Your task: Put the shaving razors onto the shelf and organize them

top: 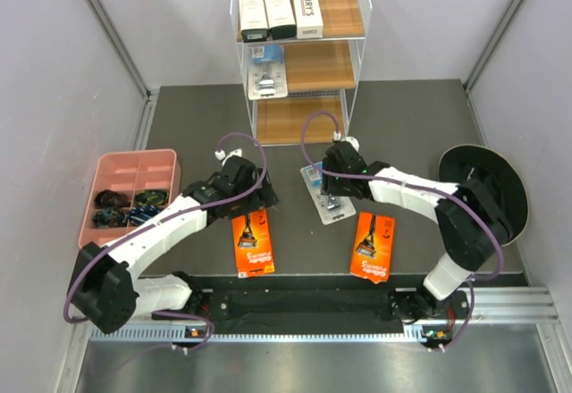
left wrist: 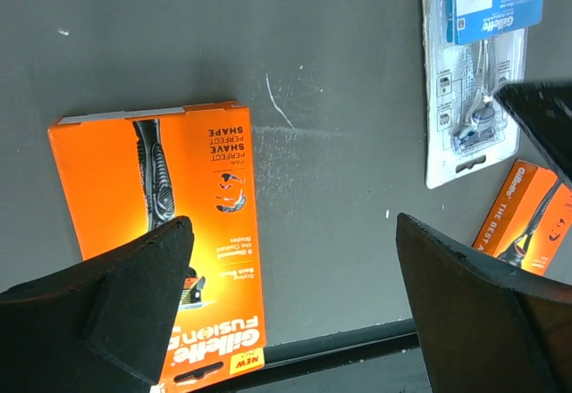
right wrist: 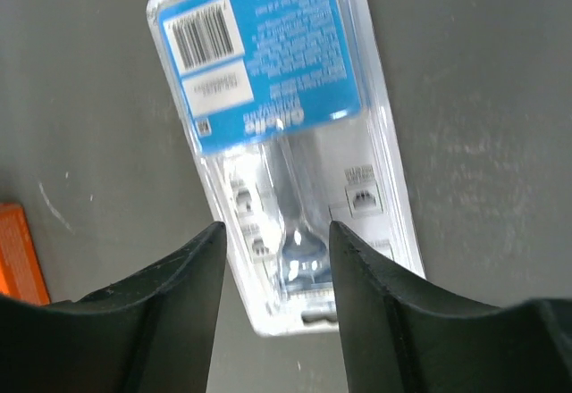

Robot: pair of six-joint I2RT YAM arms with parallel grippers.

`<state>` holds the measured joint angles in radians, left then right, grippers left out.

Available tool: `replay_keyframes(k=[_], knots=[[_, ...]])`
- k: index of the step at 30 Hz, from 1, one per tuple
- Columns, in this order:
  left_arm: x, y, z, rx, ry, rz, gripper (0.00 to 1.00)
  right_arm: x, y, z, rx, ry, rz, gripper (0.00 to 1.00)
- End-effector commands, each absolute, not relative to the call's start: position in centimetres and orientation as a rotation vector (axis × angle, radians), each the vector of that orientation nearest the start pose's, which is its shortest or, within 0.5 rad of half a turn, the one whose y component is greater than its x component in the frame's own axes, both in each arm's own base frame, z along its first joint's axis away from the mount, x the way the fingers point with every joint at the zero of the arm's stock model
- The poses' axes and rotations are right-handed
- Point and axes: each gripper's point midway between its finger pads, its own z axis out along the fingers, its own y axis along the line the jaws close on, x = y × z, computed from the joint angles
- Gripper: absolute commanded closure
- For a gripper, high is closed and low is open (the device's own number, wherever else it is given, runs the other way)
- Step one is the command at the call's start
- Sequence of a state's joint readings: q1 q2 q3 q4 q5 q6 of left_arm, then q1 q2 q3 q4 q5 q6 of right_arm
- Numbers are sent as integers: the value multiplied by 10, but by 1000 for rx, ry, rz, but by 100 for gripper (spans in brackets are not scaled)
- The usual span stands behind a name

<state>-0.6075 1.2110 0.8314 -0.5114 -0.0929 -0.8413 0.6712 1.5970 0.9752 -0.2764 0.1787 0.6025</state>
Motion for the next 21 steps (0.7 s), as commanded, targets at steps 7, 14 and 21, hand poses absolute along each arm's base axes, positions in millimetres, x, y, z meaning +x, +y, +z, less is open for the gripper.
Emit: replay_keyframes(k=[7, 14, 21], knots=[[256, -191, 132, -317, 2452, -511, 1, 353, 249, 51, -27, 2496, 309, 56], [255, -190, 130, -318, 2458, -504, 1, 341, 243, 26, -27, 2573, 262, 72], [254, -189, 130, -327, 2455, -509, 1, 339, 242, 26, -43, 2565, 270, 96]])
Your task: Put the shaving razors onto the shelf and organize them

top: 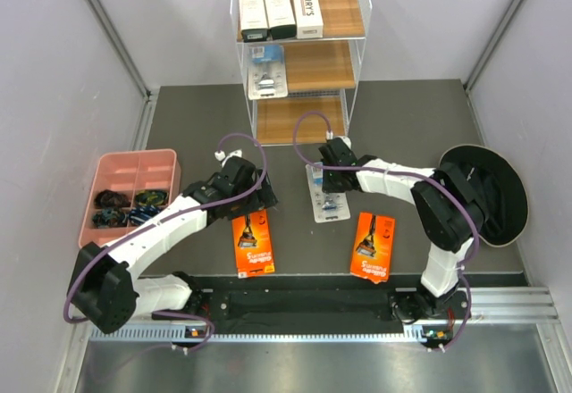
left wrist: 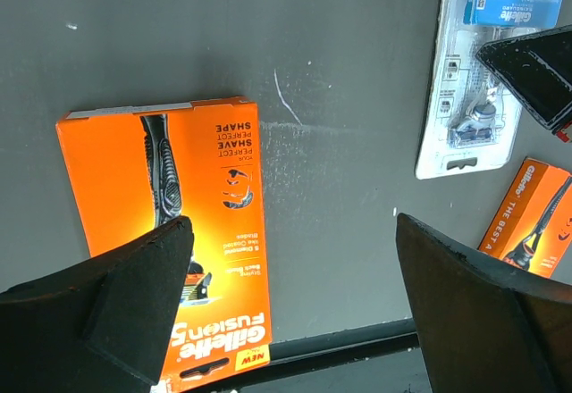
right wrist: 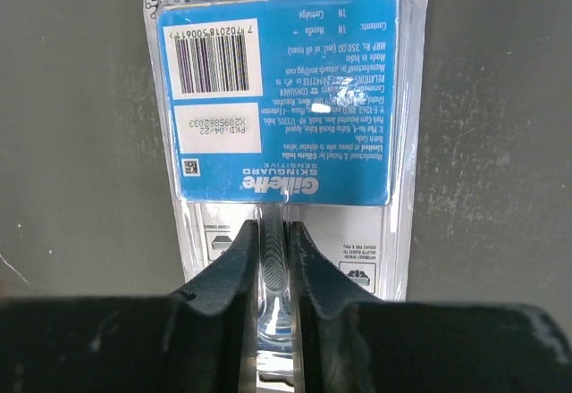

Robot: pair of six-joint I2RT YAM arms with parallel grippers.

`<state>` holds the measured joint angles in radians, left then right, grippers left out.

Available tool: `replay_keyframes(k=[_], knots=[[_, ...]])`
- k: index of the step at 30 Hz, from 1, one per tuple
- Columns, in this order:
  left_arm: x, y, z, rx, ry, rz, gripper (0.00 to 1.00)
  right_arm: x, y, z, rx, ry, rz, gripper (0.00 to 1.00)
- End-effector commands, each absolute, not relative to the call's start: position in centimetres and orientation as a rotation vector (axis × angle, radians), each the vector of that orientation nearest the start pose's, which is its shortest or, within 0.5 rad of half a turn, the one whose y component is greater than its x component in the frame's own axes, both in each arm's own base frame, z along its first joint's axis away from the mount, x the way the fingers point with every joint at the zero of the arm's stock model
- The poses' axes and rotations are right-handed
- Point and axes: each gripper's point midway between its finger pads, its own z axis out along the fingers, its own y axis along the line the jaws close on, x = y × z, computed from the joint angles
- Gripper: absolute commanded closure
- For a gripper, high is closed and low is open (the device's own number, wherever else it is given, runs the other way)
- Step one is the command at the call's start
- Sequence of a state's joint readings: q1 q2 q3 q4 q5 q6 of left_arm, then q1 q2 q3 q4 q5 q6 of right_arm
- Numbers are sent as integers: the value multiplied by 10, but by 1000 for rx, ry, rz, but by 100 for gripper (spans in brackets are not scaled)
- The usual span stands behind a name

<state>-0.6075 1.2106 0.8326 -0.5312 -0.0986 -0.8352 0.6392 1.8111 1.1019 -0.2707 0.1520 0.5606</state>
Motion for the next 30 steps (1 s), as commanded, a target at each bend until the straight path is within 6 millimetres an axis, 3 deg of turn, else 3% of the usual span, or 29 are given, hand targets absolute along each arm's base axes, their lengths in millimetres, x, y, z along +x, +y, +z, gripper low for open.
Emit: replay_keyframes(k=[1, 7, 15, 22, 26, 30], knots=[[254, -190, 132, -326, 2451, -516, 1, 341, 243, 28, -45, 2557, 278, 97], [256, -191, 138, -320, 2440, -523, 1, 346, 249, 44, -74, 2531, 306, 100], [257, -198, 145, -294, 2422, -574, 1, 340, 257, 89, -146, 2435, 431, 100], [258, -223, 162, -223, 2353, -777, 1, 314, 250, 128, -209, 2352, 541, 100], [253, -250, 180, -156, 2280, -1004, 1, 293, 252, 142, -234, 2333, 619, 100], [253, -263, 203, -120, 2173, -1148, 1, 274, 257, 154, -285, 2317, 645, 100]])
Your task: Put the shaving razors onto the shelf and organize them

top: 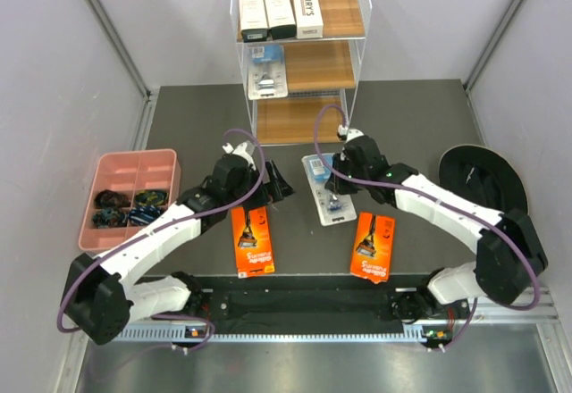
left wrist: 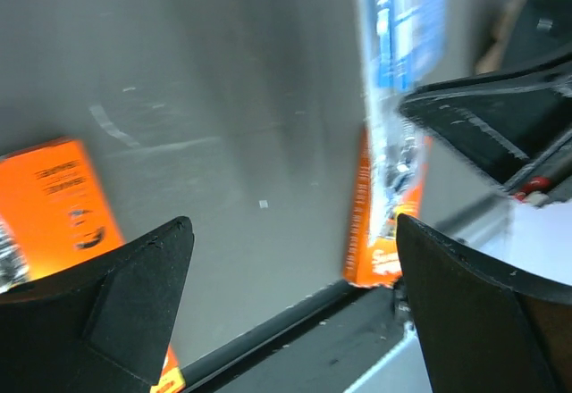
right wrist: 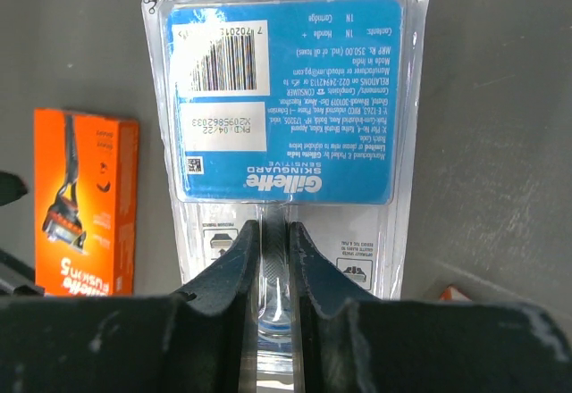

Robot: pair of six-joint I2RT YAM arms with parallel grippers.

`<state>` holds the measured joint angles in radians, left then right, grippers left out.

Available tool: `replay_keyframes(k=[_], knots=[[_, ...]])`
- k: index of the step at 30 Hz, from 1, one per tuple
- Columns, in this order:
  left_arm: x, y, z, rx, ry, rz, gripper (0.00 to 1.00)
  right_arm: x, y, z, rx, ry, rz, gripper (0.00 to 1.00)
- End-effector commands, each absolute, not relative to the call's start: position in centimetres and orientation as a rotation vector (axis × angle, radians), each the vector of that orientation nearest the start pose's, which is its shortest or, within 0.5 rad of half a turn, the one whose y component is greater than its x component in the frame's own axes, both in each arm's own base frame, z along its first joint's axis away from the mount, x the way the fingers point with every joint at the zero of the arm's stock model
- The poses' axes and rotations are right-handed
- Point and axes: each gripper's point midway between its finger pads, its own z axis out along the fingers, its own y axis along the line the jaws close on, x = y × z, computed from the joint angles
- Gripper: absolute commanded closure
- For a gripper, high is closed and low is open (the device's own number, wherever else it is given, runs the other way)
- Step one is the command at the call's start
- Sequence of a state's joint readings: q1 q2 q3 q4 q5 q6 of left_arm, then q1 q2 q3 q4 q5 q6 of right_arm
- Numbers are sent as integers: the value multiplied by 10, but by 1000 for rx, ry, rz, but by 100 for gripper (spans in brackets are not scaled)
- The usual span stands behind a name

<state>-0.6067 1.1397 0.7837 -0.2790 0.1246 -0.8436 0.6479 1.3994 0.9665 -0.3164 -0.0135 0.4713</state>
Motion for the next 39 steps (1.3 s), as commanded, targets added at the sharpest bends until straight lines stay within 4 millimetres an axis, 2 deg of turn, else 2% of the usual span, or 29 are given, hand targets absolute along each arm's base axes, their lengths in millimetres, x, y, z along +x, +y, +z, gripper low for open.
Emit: replay_keyframes(k=[1, 7, 8, 17, 24, 28, 29, 31, 34, 38, 39], knots=[[254, -267, 209, -107, 2144, -1171, 1, 268, 260, 157, -289, 2318, 661, 100], [256, -273, 217, -92, 2126, -1215, 1, 242, 281, 182, -332, 2271, 760, 100], [258, -276, 224, -92, 2094, -1238, 2, 238, 283, 184, -338, 2271, 769, 100], [255, -280, 222, -92, 2088, -1285, 12, 216, 301, 206, -349, 2227, 857, 100], [251, -283, 221, -69, 2085, -1314, 32, 211, 305, 212, -354, 2214, 881, 100], [249, -287, 220, -46, 2091, -1339, 50, 211, 306, 215, -349, 2205, 896, 99], [249, -287, 219, -43, 2093, -1343, 60, 211, 306, 214, -350, 2208, 896, 99], [248, -288, 218, -36, 2100, -1348, 71, 211, 308, 215, -353, 2208, 901, 98], [247, -289, 217, -24, 2103, -1352, 78, 210, 309, 215, -356, 2206, 914, 98], [247, -290, 215, -21, 2112, -1352, 99, 211, 310, 218, -356, 2201, 915, 94], [248, -290, 215, -24, 2111, -1350, 100, 211, 310, 219, -355, 2199, 916, 92]])
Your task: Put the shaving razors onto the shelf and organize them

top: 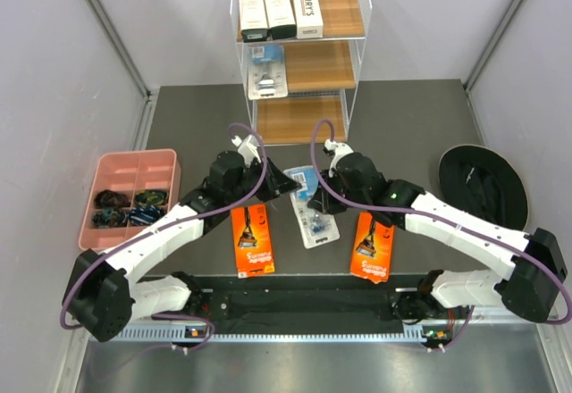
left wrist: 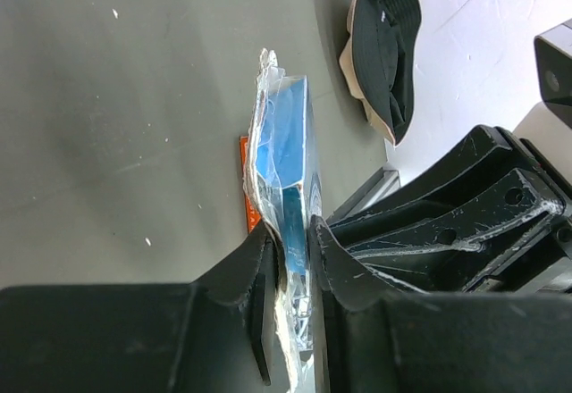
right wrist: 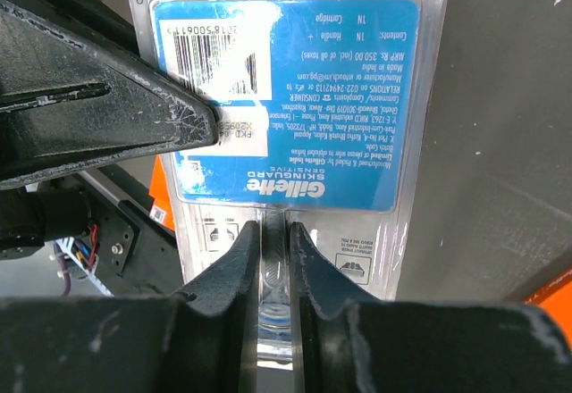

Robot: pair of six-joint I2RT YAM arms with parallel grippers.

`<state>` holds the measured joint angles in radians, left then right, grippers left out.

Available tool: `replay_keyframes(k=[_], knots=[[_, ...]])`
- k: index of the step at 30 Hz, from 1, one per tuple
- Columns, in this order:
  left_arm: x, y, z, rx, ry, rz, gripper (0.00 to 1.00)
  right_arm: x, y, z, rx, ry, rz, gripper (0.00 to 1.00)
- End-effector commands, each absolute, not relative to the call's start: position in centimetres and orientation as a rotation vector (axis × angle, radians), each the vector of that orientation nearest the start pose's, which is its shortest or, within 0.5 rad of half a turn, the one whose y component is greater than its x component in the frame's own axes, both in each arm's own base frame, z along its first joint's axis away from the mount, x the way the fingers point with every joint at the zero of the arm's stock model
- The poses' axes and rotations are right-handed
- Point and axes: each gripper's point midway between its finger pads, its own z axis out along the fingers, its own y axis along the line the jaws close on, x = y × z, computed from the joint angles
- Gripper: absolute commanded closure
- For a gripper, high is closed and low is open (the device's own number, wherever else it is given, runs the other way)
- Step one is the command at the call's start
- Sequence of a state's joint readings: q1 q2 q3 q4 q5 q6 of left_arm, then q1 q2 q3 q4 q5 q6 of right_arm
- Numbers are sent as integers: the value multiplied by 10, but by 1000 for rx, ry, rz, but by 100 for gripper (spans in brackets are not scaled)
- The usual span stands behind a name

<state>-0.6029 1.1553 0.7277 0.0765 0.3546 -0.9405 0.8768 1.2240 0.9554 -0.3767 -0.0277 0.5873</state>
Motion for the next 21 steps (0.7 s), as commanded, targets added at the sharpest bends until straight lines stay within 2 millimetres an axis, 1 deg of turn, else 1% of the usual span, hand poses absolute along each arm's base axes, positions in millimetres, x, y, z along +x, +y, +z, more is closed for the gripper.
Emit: replay_keyframes(k=[1, 2, 4, 5, 7, 8, 9, 10, 12, 13, 16, 18, 19, 20, 21], knots=[[247, -290, 215, -26, 2113, -1350, 100, 211, 309, 221, -355, 2195, 918, 89], [247, -289, 215, -26, 2114, -1347, 100, 211, 308, 221, -349, 2194, 914, 79], [248, -289, 215, -30, 2110, -1340, 100, 211, 306, 225, -335, 2182, 916, 62], [249, -288, 214, -33, 2111, -1337, 100, 212, 304, 226, -324, 2180, 908, 49], [250, -288, 214, -31, 2109, -1330, 100, 211, 301, 230, -307, 2167, 906, 37], [249, -288, 215, -29, 2109, -1331, 100, 215, 296, 232, -283, 2160, 880, 28], [249, -288, 216, -24, 2107, -1331, 100, 214, 292, 230, -277, 2176, 856, 23], [249, -289, 218, -19, 2103, -1337, 100, 215, 288, 235, -266, 2165, 847, 17], [251, -289, 221, -8, 2103, -1328, 100, 216, 277, 236, -237, 2171, 793, 11], [251, -289, 221, -3, 2104, -1323, 100, 216, 272, 241, -226, 2158, 787, 7], [254, -288, 222, 0, 2107, -1308, 100, 213, 256, 248, -179, 2127, 769, 1], [258, -287, 223, -36, 2104, -1338, 100, 214, 247, 247, -152, 2125, 765, 1], [259, -286, 224, -35, 2098, -1356, 100, 210, 245, 242, -162, 2140, 784, 1], [260, -285, 222, -39, 2111, -1400, 100, 213, 237, 245, -138, 2128, 793, 1], [263, -285, 226, -34, 2085, -1434, 100, 212, 233, 236, -130, 2146, 795, 1]])
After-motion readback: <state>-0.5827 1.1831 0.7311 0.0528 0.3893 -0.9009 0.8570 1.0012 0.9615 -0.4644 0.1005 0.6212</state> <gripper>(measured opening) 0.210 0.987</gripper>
